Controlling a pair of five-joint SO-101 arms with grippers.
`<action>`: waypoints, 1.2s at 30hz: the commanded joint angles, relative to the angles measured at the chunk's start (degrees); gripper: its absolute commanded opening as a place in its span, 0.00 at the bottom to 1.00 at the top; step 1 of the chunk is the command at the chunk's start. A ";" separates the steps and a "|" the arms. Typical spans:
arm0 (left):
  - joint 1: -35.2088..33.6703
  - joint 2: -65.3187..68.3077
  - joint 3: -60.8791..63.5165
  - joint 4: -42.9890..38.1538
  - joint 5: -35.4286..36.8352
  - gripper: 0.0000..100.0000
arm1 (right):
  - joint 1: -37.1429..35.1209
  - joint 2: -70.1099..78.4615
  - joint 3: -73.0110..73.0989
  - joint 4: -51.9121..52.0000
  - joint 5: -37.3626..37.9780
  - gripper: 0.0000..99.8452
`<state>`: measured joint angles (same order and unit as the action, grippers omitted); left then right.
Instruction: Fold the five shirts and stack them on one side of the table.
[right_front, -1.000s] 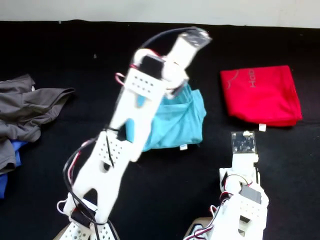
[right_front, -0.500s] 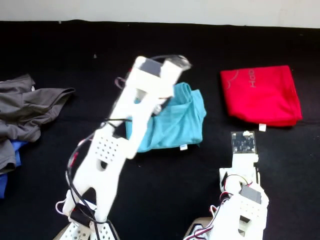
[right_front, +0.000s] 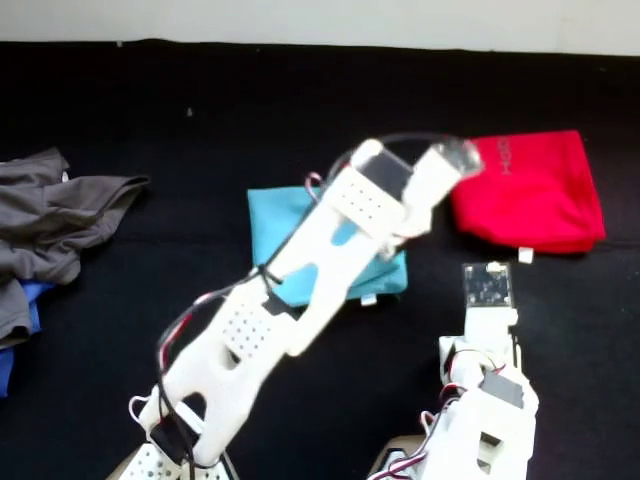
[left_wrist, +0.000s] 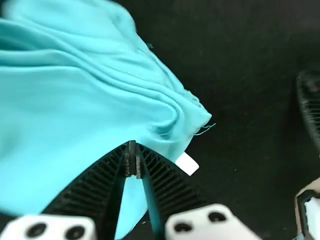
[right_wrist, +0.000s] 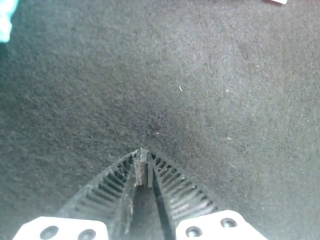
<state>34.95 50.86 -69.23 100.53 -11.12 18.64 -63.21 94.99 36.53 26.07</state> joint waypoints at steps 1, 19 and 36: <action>-1.80 -6.55 -2.24 0.62 0.62 0.01 | 1.71 -0.22 1.27 -1.45 0.18 0.01; -6.20 10.07 -0.75 -26.37 0.88 0.01 | 1.71 -0.22 1.27 -1.45 0.18 0.01; -4.09 5.05 -6.20 -21.80 0.70 0.01 | 1.71 -0.22 1.36 -1.45 0.18 0.01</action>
<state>31.08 62.46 -70.81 71.43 -10.51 18.64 -63.21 94.99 36.53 26.07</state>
